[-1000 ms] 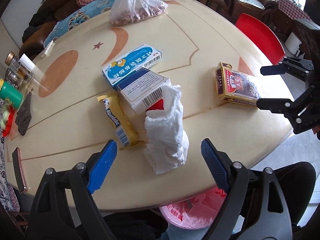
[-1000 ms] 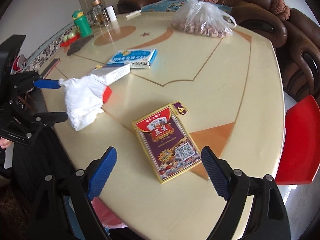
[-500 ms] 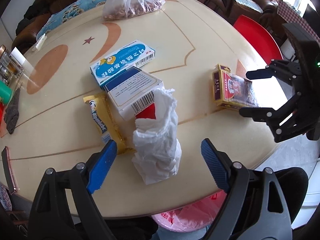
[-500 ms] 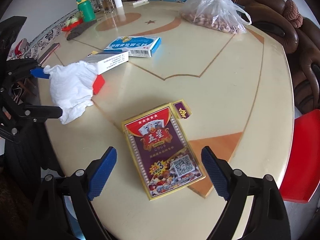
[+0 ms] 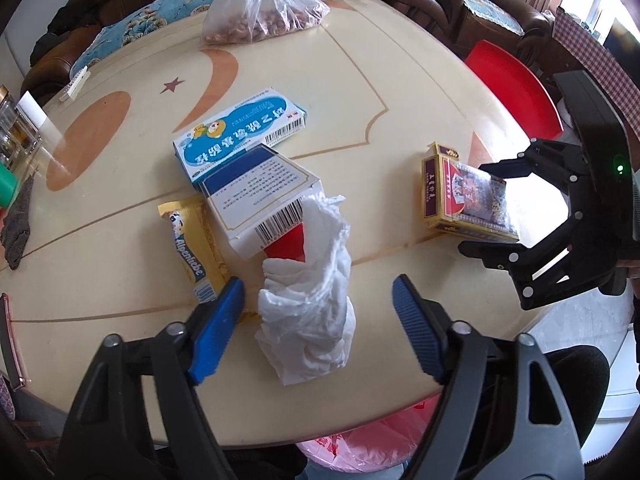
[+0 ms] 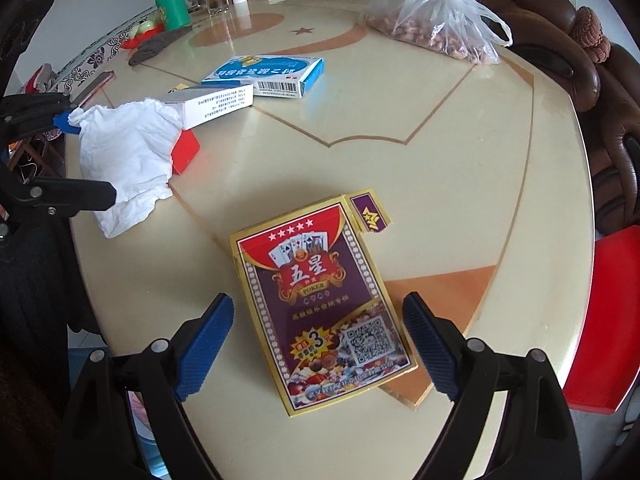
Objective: Collect trash
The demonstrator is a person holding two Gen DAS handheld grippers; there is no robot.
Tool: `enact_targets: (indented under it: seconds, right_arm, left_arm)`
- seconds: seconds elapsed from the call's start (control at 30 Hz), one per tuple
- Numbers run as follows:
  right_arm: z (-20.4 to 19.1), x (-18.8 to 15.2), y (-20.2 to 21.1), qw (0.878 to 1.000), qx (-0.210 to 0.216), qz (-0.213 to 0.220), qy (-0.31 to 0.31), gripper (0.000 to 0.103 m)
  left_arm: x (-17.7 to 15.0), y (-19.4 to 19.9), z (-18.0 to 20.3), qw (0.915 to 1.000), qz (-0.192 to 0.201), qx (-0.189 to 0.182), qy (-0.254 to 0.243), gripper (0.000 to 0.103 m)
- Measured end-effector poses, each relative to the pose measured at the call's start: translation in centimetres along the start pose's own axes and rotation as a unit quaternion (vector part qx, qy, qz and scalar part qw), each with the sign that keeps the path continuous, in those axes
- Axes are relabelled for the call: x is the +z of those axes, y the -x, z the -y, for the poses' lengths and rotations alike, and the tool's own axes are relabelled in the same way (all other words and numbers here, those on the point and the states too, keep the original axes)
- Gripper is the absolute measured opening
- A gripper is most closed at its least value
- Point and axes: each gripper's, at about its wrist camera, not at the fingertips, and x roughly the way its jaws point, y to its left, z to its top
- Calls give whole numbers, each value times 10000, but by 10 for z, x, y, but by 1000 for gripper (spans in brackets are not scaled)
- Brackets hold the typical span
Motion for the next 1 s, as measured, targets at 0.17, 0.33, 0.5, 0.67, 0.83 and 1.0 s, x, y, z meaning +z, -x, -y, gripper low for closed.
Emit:
enact_targets:
  seconds: [0.17,0.33,0.5,0.67,0.83,1.0]
  right_arm:
    - [-4,-1,2,9998,-158,63,92,71]
    - [-4,-3,3,9998,-188,111,34,70]
    - [-8,-3,4,9993,-319,127,-120,68]
    - [-12,-4,5,9984,-455,150,-296,66]
    - [-16,-6,6,9981,-507,172,-304,65]
    - [-18,-6,6,9979,-514,190,-337,65]
  left_arm:
    - [-1,-5,1,10000,-92,-22,-2,59]
    - [1,-7,-1,9999,-115,-53,33,56]
    - [1,-8,-2,9997,-173,-134,86,34]
    - [0,-7,-4,9996,-182,-176,151,24]
    - [-2,2,-6,9995,-77,-250,155,17]
    - [-2,13,-10,9994,79,-279,171,17]
